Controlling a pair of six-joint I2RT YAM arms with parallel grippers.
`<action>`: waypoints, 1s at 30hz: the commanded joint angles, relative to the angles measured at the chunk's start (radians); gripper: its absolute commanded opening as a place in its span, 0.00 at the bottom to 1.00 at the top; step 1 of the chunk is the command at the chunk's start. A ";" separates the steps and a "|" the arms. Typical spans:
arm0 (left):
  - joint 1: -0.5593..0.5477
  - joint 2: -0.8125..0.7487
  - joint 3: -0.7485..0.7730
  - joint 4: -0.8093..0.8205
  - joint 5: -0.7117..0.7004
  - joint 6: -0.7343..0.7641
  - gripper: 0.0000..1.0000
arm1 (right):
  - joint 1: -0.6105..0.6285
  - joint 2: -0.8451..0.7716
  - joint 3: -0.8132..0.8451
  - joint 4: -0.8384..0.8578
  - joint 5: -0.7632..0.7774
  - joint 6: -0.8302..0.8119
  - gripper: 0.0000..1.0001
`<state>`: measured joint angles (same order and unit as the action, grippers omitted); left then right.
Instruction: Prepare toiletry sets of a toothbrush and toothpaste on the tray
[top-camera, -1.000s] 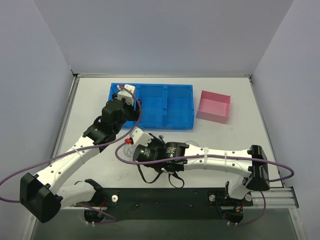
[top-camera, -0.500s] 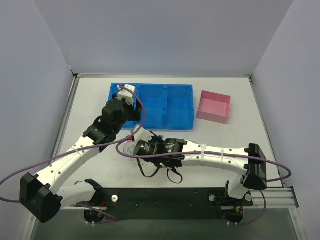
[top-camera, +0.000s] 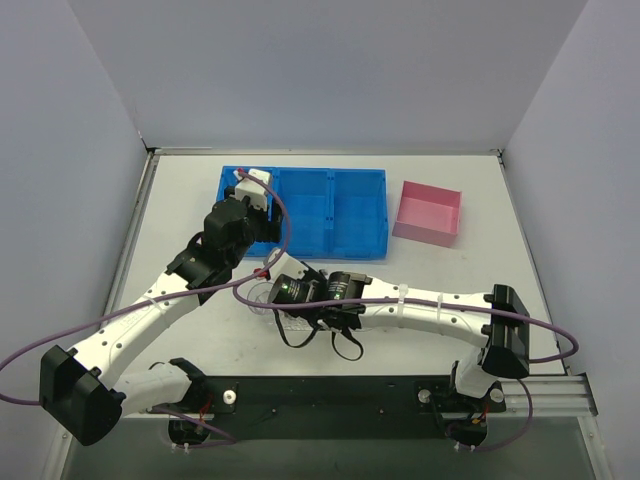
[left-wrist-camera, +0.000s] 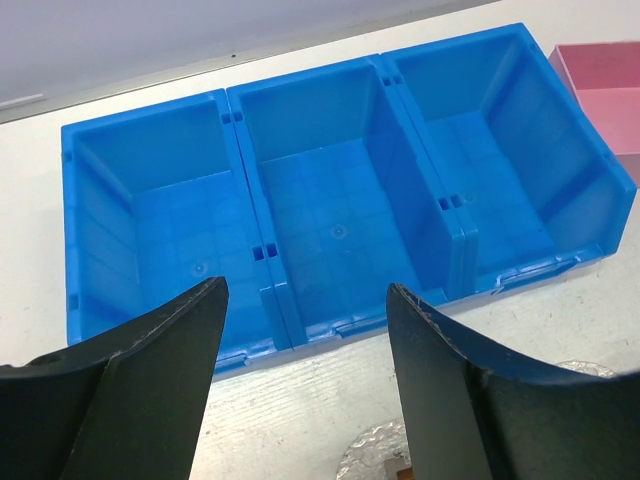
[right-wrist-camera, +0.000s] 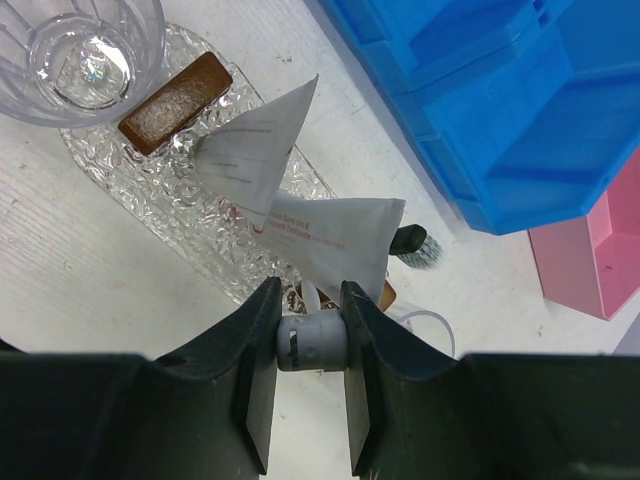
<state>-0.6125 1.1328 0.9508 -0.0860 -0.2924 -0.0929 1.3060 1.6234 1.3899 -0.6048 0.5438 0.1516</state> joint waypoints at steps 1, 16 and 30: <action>0.003 -0.008 0.052 0.014 -0.019 -0.004 0.75 | -0.014 0.015 -0.002 -0.012 -0.004 0.002 0.00; 0.003 -0.007 0.052 0.014 -0.016 -0.002 0.75 | -0.036 0.032 -0.008 -0.015 -0.027 0.016 0.00; 0.003 -0.007 0.052 0.015 -0.011 -0.002 0.75 | -0.034 0.024 0.003 -0.016 -0.025 0.019 0.10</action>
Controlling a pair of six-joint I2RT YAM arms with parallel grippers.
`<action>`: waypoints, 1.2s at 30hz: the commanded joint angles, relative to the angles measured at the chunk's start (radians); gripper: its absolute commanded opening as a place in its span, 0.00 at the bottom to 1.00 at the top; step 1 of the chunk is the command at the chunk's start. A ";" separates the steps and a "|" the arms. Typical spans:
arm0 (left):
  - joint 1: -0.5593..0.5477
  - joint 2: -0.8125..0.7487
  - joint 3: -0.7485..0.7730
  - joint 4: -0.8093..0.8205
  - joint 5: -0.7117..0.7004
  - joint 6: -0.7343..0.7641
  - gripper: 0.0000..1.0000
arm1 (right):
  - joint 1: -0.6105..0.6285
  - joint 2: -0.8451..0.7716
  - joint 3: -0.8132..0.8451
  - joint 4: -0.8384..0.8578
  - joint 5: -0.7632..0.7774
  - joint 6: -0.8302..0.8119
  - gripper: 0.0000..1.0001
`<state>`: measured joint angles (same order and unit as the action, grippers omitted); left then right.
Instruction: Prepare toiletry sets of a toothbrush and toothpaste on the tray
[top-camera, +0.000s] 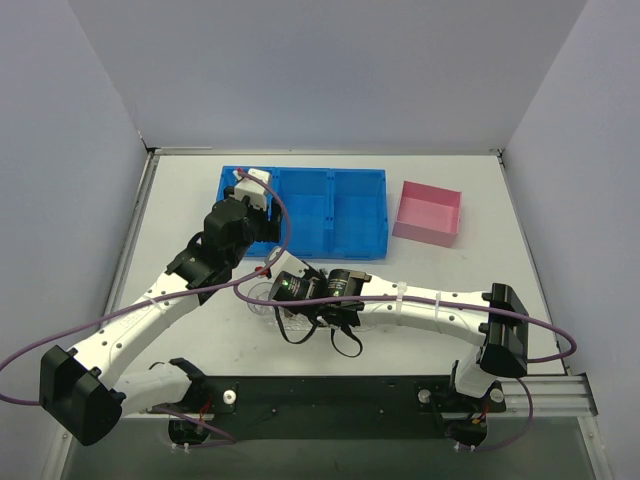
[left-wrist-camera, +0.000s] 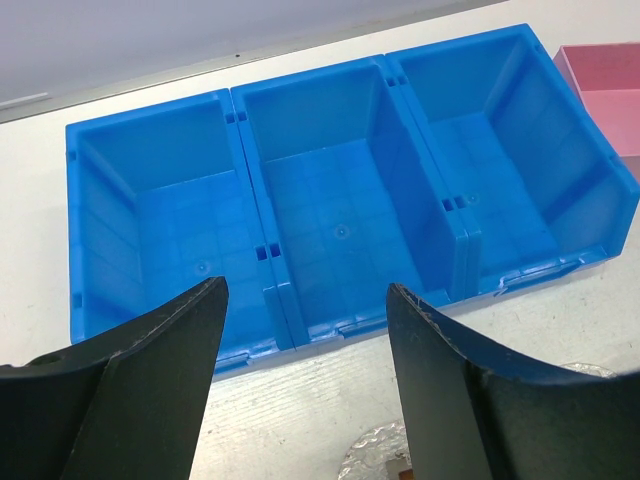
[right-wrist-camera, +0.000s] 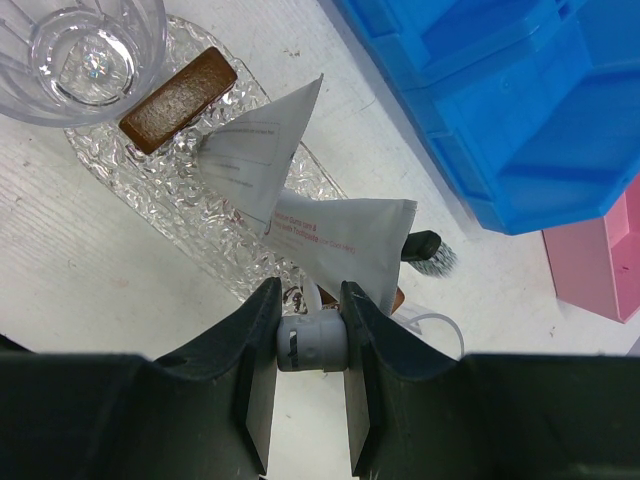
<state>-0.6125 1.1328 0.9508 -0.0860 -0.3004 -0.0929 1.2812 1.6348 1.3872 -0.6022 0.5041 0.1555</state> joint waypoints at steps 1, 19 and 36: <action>0.003 -0.008 0.052 0.015 -0.003 -0.002 0.75 | -0.008 0.013 0.004 -0.018 0.016 0.015 0.13; 0.003 -0.007 0.052 0.015 0.000 -0.002 0.75 | 0.000 0.014 0.013 -0.019 0.024 0.010 0.31; 0.005 -0.008 0.052 0.014 0.004 -0.001 0.75 | 0.009 -0.003 0.018 -0.018 0.024 0.013 0.38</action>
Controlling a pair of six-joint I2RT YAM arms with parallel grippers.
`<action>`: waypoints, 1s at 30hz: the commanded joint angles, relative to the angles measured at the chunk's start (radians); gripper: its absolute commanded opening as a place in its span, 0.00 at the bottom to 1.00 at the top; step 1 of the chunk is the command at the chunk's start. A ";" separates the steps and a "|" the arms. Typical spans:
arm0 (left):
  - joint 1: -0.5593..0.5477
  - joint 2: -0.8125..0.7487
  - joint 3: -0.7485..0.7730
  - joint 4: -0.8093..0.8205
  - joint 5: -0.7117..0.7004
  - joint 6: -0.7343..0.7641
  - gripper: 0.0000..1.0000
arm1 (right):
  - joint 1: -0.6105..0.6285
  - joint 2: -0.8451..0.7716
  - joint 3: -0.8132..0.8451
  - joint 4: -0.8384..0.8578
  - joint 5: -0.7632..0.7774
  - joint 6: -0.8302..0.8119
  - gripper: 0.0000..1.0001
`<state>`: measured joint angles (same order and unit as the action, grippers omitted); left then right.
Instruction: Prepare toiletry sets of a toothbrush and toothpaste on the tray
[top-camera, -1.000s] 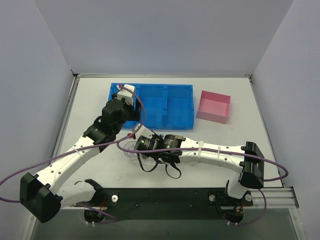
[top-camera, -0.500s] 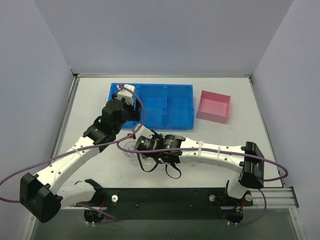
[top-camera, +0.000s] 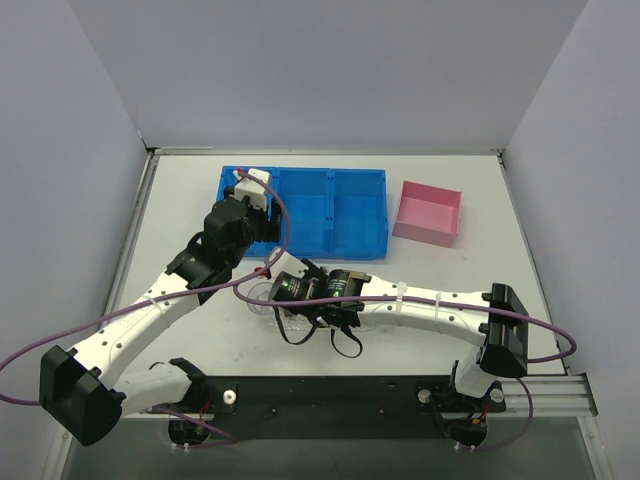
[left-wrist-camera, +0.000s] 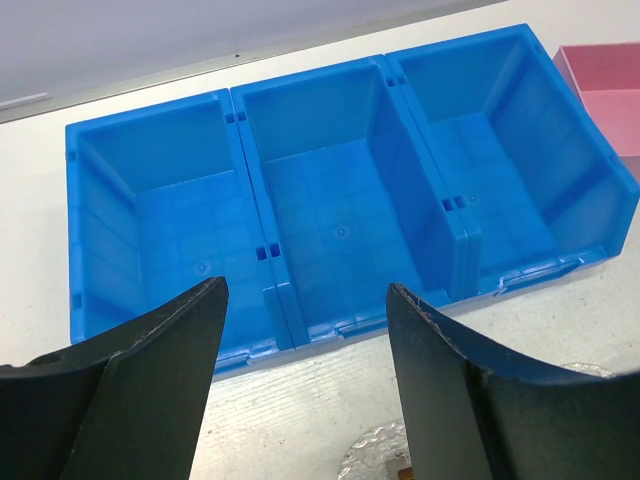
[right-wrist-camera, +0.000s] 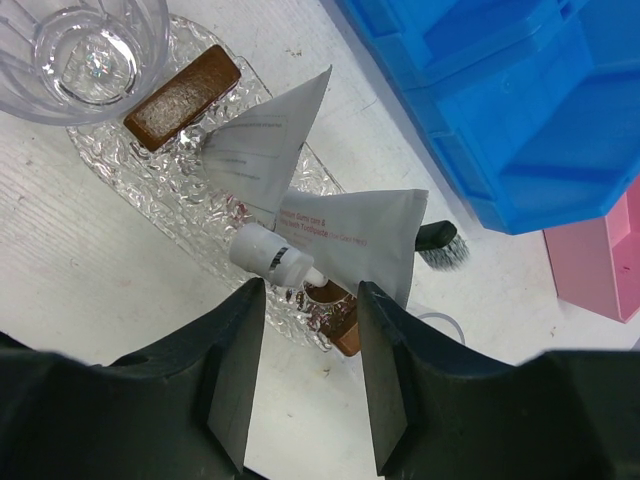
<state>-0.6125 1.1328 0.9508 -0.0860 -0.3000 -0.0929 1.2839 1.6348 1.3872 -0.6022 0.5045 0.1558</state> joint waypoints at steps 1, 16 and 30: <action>0.003 -0.008 0.052 0.015 0.004 -0.002 0.75 | 0.008 -0.006 0.019 -0.016 0.022 0.013 0.39; 0.003 -0.010 0.052 0.015 0.002 -0.001 0.75 | 0.040 -0.067 0.032 -0.004 0.002 0.007 0.38; 0.017 -0.013 0.057 0.006 0.009 -0.030 0.75 | 0.037 -0.164 0.016 0.030 -0.018 0.025 0.35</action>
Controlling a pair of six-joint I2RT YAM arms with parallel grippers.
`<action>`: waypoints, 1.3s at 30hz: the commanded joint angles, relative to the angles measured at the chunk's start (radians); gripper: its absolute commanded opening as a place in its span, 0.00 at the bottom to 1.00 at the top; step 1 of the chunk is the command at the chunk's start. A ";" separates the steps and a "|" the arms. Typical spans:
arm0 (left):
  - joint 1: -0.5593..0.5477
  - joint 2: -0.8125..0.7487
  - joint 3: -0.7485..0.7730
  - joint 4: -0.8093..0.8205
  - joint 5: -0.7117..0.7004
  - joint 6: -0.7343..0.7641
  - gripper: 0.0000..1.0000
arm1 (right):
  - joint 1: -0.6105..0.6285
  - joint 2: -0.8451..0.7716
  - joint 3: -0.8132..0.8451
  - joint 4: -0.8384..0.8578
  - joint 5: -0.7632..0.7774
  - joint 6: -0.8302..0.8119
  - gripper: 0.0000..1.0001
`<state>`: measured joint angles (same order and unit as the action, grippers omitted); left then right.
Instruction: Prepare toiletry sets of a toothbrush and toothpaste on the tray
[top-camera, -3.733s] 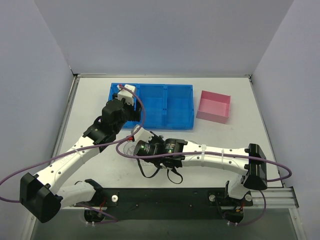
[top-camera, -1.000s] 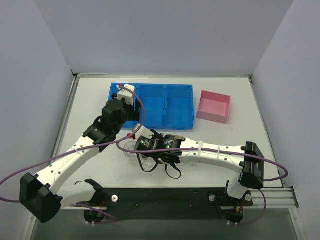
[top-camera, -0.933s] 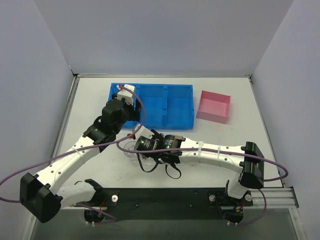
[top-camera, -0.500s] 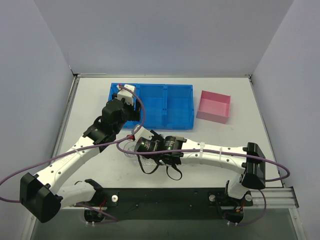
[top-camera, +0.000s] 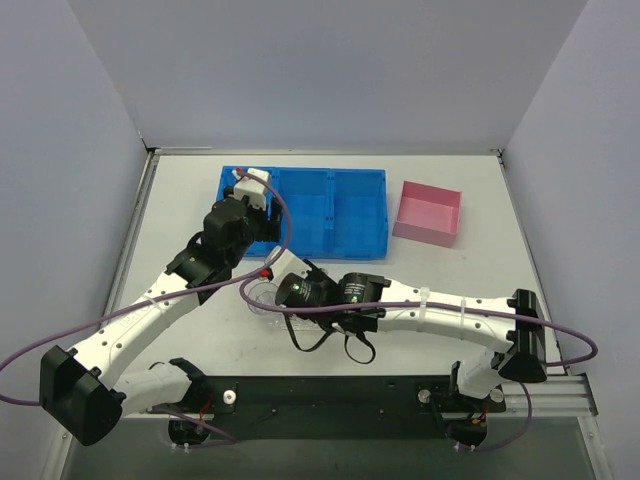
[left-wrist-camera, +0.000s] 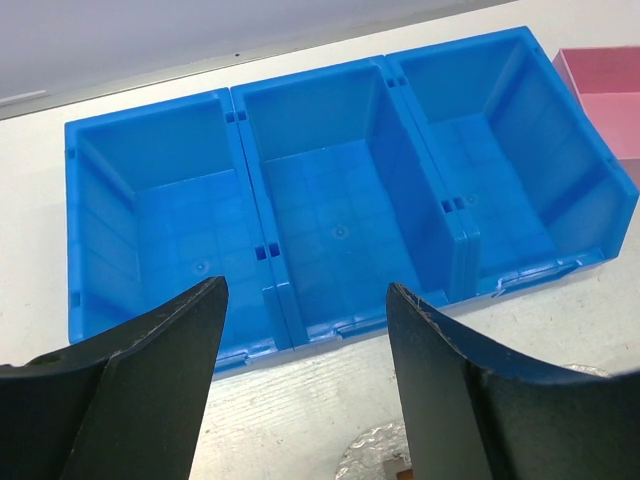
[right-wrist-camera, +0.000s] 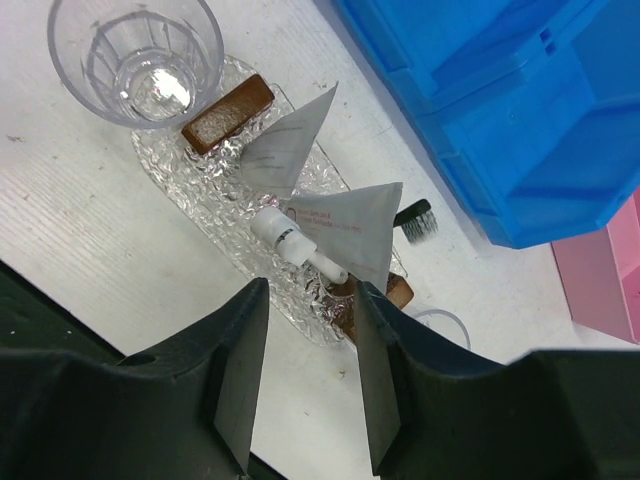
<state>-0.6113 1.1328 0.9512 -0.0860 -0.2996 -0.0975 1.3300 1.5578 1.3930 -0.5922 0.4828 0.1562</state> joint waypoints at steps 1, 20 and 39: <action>0.024 -0.015 0.058 0.005 0.014 -0.037 0.75 | -0.024 -0.097 0.005 0.032 -0.006 0.032 0.36; 0.252 -0.024 0.049 0.002 0.206 -0.182 0.84 | -0.630 -0.413 -0.302 0.313 -0.452 0.150 0.56; 0.229 -0.217 -0.042 0.144 0.162 -0.073 0.91 | -0.790 -0.788 -0.414 0.313 -0.196 0.125 0.56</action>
<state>-0.3733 0.9703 0.9253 -0.0463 -0.0891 -0.2085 0.5438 0.8162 0.9951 -0.3054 0.1852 0.3191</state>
